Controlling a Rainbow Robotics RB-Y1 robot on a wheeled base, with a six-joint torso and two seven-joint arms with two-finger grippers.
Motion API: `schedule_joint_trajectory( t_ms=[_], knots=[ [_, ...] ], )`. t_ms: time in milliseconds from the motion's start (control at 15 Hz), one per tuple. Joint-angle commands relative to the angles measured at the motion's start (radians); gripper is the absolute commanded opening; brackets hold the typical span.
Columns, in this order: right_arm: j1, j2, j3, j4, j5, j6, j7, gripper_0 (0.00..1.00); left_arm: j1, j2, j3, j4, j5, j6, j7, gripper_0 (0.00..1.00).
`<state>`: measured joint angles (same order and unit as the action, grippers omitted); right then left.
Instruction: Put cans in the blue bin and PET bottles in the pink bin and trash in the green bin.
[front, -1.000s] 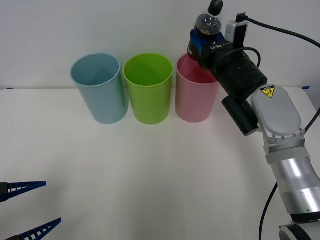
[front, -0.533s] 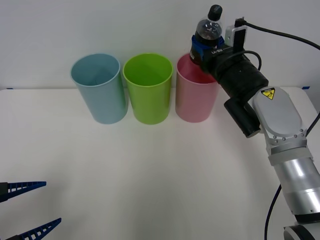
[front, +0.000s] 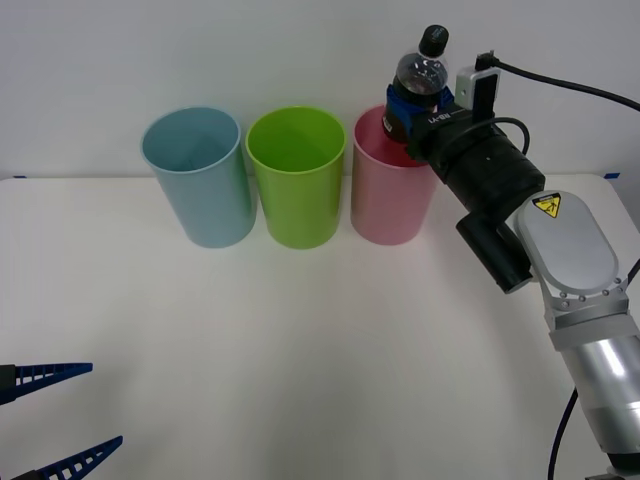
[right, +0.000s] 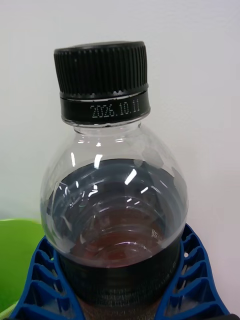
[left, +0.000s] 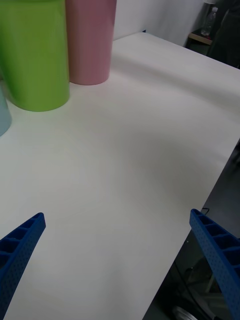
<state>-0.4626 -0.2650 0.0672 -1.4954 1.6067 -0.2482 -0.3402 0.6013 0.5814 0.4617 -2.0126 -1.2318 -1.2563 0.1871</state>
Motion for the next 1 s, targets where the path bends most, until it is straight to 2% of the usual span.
schedule_joint_trajectory(
  t_ms=[67, 667, 733, 800, 867, 933, 1000],
  knots=[
    [-0.001, -0.002, 0.000, 0.010, 0.005, 0.000, -0.005, 0.00, 0.000, 0.000, 0.000, 0.000, 0.000, 0.000, 0.000, 1.00],
    [-0.001, -0.005, -0.009, 0.020, 0.016, 0.001, -0.008, 0.00, 0.000, 0.000, 0.000, 0.000, 0.000, 0.000, 0.000, 1.00],
    [-0.001, -0.005, -0.009, 0.020, 0.021, 0.020, 0.004, 0.23, 0.000, 0.000, 0.000, 0.000, 0.000, 0.000, 0.000, 1.00],
    [-0.002, -0.005, -0.009, 0.020, 0.024, 0.021, 0.010, 0.71, 0.000, 0.000, 0.000, 0.000, 0.000, 0.000, 0.000, 1.00],
    [-0.002, -0.005, -0.009, 0.020, 0.024, 0.021, 0.012, 0.94, 0.000, 0.000, 0.000, 0.000, 0.000, 0.000, 0.000, 1.00],
    [-0.005, -0.005, -0.009, 0.020, 0.024, 0.023, 0.015, 1.00, 0.000, 0.000, 0.000, 0.000, 0.000, 0.000, 0.000, 1.00],
    [-0.005, -0.006, -0.009, 0.020, 0.024, 0.027, 0.020, 1.00, 0.000, 0.000, 0.000, 0.000, 0.000, 0.000, 0.000, 1.00]
  ],
)
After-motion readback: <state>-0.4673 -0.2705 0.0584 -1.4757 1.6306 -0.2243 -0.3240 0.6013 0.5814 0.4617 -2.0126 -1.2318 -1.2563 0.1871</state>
